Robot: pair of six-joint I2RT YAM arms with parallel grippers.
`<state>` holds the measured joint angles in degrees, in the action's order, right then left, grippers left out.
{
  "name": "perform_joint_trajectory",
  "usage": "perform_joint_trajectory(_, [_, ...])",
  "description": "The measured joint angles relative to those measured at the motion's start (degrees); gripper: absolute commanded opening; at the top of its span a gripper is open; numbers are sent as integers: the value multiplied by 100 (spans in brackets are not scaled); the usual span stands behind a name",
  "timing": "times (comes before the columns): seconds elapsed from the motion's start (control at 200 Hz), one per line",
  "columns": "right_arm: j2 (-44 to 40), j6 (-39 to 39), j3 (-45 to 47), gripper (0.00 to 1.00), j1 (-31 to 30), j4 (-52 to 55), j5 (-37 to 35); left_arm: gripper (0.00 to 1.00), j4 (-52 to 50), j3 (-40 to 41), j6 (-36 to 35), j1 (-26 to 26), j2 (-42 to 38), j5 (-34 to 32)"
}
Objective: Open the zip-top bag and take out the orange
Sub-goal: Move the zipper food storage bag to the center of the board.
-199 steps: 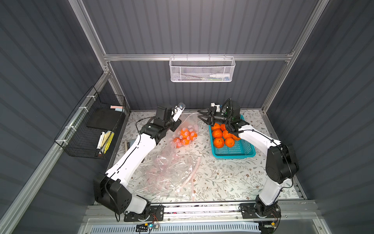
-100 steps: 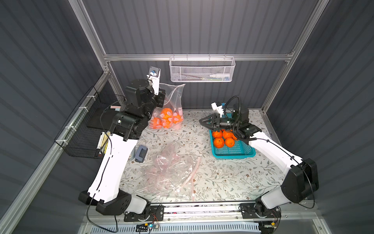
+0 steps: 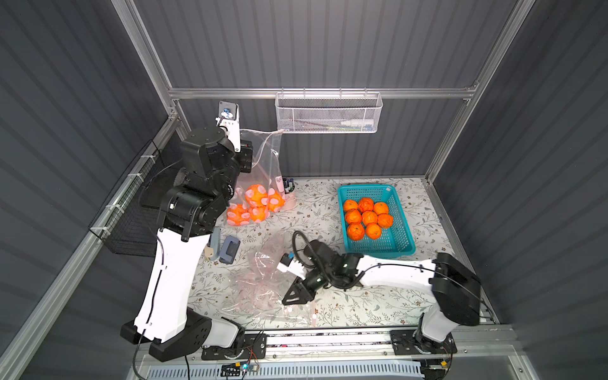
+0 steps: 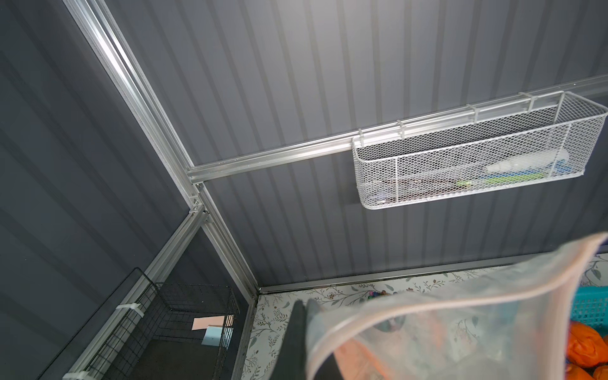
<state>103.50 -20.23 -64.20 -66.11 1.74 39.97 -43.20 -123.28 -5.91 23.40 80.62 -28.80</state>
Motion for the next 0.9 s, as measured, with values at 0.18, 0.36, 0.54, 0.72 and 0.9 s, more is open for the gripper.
perform_joint_trajectory(0.18, [1189,251,-573,37,-90,70,-442,0,-63,66,2,0,-24,0])
perform_joint_trajectory(0.36, [1832,286,-1322,35,284,251,-920,0,-68,448,26,0,-116,2])
perform_joint_trajectory(0.54, [2463,160,-2264,33,1290,271,-1078,0,-111,988,114,0,-315,48])
perform_joint_trajectory(0.72, [2629,116,-2581,34,2096,212,-905,0,-98,1506,214,0,-568,225])
perform_joint_trajectory(0.9, [1956,94,-2017,37,2173,-50,-538,0,-28,2538,420,0,-839,378])
